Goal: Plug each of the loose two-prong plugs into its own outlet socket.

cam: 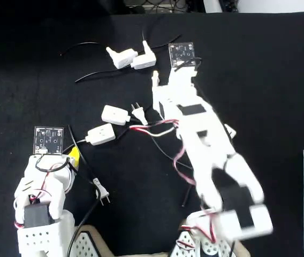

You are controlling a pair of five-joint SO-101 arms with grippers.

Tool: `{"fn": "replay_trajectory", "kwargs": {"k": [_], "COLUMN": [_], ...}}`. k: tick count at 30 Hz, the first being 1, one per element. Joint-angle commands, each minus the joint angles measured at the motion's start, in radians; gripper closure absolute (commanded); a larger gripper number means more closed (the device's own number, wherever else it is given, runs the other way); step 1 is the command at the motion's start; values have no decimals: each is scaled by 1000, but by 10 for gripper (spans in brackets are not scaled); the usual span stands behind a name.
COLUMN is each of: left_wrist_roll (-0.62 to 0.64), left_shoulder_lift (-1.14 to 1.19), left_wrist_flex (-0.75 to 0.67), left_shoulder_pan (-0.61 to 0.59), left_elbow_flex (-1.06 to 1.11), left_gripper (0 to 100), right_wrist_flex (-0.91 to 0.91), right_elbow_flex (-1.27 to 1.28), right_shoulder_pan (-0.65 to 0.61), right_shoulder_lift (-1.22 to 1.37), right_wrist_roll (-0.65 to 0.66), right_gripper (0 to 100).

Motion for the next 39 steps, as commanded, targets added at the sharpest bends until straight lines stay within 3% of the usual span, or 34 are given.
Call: {"fn": "replay_trajectory", "kwargs": {"k": [1,8,15,17,20,24,31,39], "left_wrist_roll": [2,2,2,2,2,2,2,2], "left_shoulder_lift": [-8,-8,-8,-8,-8,-8,-8,-8], "left_wrist_flex": [0,0,0,0,0,0,0,0], "left_shoulder_pan": [-7,-7,-7,-7,-7,-7,-7,-7], "left_elbow_flex": [-4,-4,-4,-4,-4,-4,-2,-2], "left_gripper": [788,788,788,788,788,789,789,790], "right_wrist_flex": [-69,-71,-71,-69,-68,-29,114,339], "right_elbow_flex": [-147,-358,-420,-435,-472,-503,-481,-292], "right_shoulder_pan": [-15,-17,-61,-60,-35,3,75,114], "right_shoulder_lift": [159,423,478,495,533,558,404,-5], "right_wrist_roll": [-34,-52,-46,-46,-46,-41,18,11], "right_gripper": [790,791,792,835,975,988,987,987]}}
